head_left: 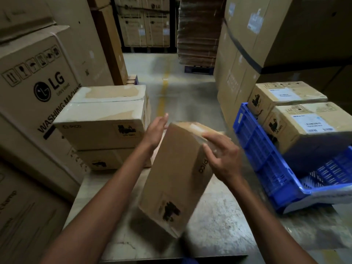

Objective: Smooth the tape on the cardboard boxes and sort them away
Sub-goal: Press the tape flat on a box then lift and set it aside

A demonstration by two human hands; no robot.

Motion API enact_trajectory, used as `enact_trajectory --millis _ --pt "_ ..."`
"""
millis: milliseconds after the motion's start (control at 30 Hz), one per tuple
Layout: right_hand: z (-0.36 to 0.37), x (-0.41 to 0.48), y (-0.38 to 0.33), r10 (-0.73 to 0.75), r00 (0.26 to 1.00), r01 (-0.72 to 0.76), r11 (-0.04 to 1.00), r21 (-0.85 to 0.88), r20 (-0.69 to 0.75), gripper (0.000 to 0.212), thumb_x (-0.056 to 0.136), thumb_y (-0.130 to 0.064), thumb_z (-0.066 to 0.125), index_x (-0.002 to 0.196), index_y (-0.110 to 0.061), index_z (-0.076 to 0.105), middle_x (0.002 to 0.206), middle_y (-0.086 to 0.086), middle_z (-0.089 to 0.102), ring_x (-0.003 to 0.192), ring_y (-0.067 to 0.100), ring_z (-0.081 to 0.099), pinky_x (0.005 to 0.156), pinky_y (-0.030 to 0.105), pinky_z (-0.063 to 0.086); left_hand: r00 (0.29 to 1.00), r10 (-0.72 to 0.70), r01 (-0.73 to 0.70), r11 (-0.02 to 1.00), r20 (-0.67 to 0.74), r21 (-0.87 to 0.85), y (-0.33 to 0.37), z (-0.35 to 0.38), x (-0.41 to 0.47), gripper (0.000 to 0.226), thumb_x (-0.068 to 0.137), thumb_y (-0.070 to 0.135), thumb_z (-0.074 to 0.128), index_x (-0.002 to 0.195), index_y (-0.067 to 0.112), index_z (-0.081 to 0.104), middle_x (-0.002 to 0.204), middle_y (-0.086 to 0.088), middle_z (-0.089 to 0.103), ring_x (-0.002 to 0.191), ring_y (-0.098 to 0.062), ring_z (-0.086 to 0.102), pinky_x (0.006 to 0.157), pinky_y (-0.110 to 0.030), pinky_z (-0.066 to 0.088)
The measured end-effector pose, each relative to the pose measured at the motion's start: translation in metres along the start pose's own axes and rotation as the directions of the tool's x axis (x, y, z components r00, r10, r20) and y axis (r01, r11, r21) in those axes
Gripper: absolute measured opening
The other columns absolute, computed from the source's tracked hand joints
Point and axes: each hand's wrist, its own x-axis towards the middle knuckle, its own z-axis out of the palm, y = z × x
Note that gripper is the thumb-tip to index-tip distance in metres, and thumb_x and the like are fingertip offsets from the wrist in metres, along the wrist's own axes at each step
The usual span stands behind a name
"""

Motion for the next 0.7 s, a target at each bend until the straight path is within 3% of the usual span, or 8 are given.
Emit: enact_trajectory --millis 100,167,267,333,433,500,600,700 --pt "0.004 -0.017 -0.008 0.197 0.98 -0.185 0.962 0.202 -0.04 0.032 0.093 -0.038 0.053 0.112 -0.023 0.074 0.128 -0.008 0.065 0.126 0.009 0.056 0.107 0.037 0.043 0.935 -0.193 0.258 0.945 0.298 -0.199 0.017 0.0 -0.014 0.027 0.099 0.043 0.054 0.106 0.019 0.064 0.093 -0.009 0.072 0.078 -0.019 0.069 0.071 -0.028 0.056" --pt "0.005 -0.019 -0.015 0.471 0.882 -0.436 0.812 0.388 0.005 0.044 0.095 -0.05 0.046 0.123 -0.025 0.069 0.132 -0.011 0.063 0.128 0.005 0.054 0.111 0.038 0.042 0.931 -0.198 0.287 0.916 0.305 -0.281 0.011 0.006 -0.021 0.023 0.098 0.028 0.055 0.118 0.02 0.062 0.102 -0.01 0.068 0.074 -0.017 0.066 0.061 -0.024 0.055" --pt "-0.001 -0.016 -0.021 0.557 0.827 -0.526 0.72 0.454 0.075 0.048 0.091 -0.044 0.049 0.131 -0.024 0.064 0.13 -0.025 0.058 0.136 0.002 0.047 0.116 0.037 0.038 0.951 -0.15 0.258 0.864 0.269 -0.432 0.002 0.015 -0.03 0.045 0.097 0.019 0.052 0.141 0.025 0.05 0.119 -0.013 0.062 0.075 -0.02 0.066 0.055 -0.026 0.055" --pt "-0.006 -0.016 -0.018 0.526 0.846 -0.5 0.723 0.477 0.088 0.047 0.085 -0.04 0.054 0.13 -0.03 0.062 0.142 -0.022 0.05 0.145 0.008 0.036 0.116 0.034 0.038 0.969 -0.049 0.164 0.86 0.242 -0.484 -0.005 0.019 -0.033 0.052 0.098 0.016 0.047 0.149 0.027 0.042 0.128 -0.01 0.058 0.089 -0.023 0.066 0.062 -0.028 0.057" --pt "-0.009 -0.017 0.0 0.471 0.876 -0.458 0.745 0.486 0.105 0.048 0.079 -0.047 0.058 0.125 -0.034 0.064 0.159 -0.003 0.037 0.144 0.017 0.041 0.108 0.045 0.048 0.977 0.068 0.045 0.861 0.2 -0.507 -0.018 0.025 -0.038 0.062 0.094 0.013 0.047 0.152 0.032 0.036 0.135 0.002 0.054 0.115 -0.029 0.062 0.09 -0.04 0.056" --pt "-0.005 -0.025 0.016 0.481 0.868 -0.477 0.738 0.478 0.123 0.048 0.077 -0.045 0.059 0.122 -0.03 0.068 0.156 -0.008 0.041 0.142 0.014 0.043 0.107 0.049 0.049 0.979 0.063 0.041 0.87 0.193 -0.491 -0.035 0.03 -0.042 0.069 0.089 0.008 0.047 0.153 0.034 0.034 0.141 0.005 0.052 0.121 -0.026 0.06 0.096 -0.043 0.054" --pt "0.0 -0.045 0.035 0.515 0.849 -0.512 0.742 0.431 0.122 0.048 0.079 -0.038 0.061 0.121 -0.02 0.071 0.148 -0.02 0.046 0.139 0.003 0.045 0.11 0.051 0.045 0.983 0.058 0.023 0.902 0.174 -0.43 -0.056 0.044 -0.05 0.069 0.095 -0.003 0.039 0.154 0.032 0.031 0.147 0.009 0.047 0.122 -0.011 0.058 0.092 -0.028 0.054" --pt "-0.005 -0.052 0.043 0.526 0.848 -0.515 0.79 0.333 0.063 0.052 0.086 -0.046 0.056 0.123 -0.013 0.071 0.144 -0.028 0.047 0.136 -0.003 0.045 0.112 0.048 0.043 0.988 0.107 -0.068 0.945 0.107 -0.319 -0.061 0.055 -0.05 0.057 0.103 0.005 0.042 0.156 0.023 0.028 0.153 0.008 0.041 0.135 -0.009 0.047 0.103 -0.023 0.046"
